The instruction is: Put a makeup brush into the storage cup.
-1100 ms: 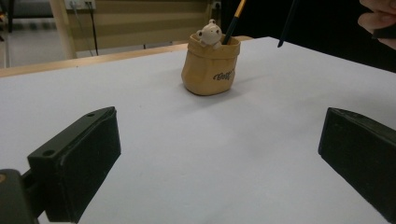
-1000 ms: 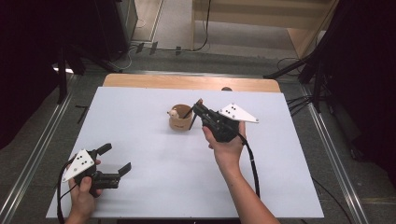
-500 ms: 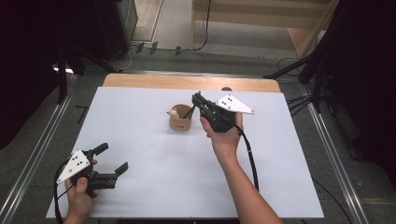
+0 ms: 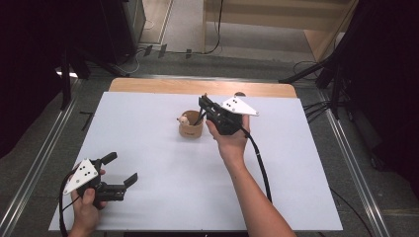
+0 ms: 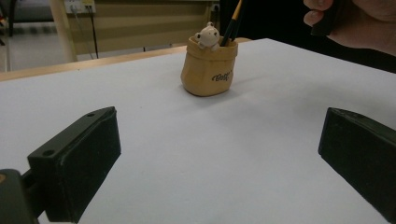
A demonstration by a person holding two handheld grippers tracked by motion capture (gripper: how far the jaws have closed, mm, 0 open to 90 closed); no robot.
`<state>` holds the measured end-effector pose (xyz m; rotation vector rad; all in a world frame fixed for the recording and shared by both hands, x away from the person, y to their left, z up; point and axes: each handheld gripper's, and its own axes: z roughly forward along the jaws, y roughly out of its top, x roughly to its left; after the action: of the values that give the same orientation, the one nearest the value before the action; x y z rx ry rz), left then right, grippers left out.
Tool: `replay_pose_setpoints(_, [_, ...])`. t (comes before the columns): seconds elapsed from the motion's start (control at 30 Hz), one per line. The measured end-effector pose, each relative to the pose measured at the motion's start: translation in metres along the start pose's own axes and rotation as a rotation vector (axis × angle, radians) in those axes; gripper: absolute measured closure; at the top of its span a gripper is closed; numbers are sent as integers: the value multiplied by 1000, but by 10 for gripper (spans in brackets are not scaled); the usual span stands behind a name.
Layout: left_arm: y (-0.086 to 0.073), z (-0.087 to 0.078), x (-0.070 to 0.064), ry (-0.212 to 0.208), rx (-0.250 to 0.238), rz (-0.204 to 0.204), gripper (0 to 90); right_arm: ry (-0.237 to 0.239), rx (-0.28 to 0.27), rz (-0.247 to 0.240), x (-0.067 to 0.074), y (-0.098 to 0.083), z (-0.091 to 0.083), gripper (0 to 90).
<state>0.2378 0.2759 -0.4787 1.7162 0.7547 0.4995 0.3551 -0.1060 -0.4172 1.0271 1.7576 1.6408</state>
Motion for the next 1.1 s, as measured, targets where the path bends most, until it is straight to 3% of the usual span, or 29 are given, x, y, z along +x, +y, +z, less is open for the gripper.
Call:
replay_pose_setpoints(0.2, [0, 1, 0, -9, 2, -5, 0, -14, 27, -36, 0, -8, 8, 845])
replay_pose_setpoints(0.47, [0, 2, -2, -9, 1, 2, 0, -8, 65, -8, 1, -20, 17, 845])
replay_pose_setpoints(0.8, [0, 1, -2, -8, -2, 2, 0, 4, 107, -10, 0, -30, 20, 832])
replay_pose_setpoints(0.87, [0, 1, -1, -10, -3, 1, 0, 13, 106, 1, 0, -28, 18, 715])
replay_pose_setpoints(1.1, [0, 1, -2, -8, -5, 2, 0, -6, 90, 3, -4, -20, -1, 547])
